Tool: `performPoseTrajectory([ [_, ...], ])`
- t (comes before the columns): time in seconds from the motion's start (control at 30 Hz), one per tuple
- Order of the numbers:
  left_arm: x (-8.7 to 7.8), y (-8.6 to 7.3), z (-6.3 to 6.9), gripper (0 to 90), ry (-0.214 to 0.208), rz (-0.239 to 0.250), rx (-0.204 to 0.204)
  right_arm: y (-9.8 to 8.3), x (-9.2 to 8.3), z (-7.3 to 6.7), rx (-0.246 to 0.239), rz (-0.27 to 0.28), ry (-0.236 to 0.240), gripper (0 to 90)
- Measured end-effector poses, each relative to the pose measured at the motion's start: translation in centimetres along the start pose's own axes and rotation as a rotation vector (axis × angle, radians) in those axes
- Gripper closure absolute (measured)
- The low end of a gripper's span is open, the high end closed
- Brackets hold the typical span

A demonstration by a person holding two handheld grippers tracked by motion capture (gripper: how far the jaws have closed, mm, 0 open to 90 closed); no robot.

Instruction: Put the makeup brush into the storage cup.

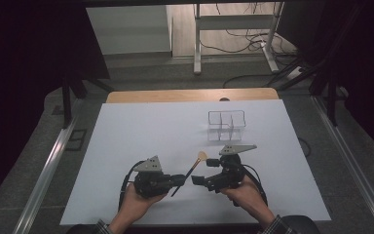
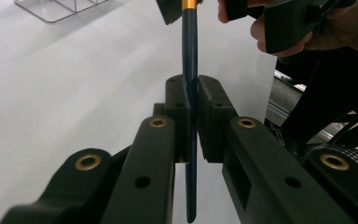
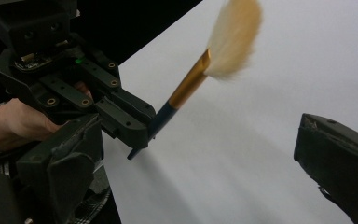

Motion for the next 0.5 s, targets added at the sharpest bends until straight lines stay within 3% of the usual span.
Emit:
performPoseTrajectory([
  [0.37,0.2,-0.1,0.2,84.3,-0.004,-0.004,0.003,0.3,1.0,-0.4,0.034,-0.006,0.019,3.0],
  [0.47,0.2,-0.1,0.2,84.3,-0.006,-0.006,0.008,0.3,1.2,-0.5,0.046,-0.016,0.019,8.1],
  [0.5,0.2,-0.1,0.2,84.3,-0.006,-0.007,0.009,0.4,1.1,-0.5,0.048,-0.016,0.012,15.9],
])
Point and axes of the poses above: each handheld gripper's, and its own axes: x roughly forward along the jaws, y roughly out of its top, z roughly to its right, the point moved 8 cm from there along x, roughly forward along the jaws, and after that the axes turned 7 degrees about z, right-handed, at the moved point
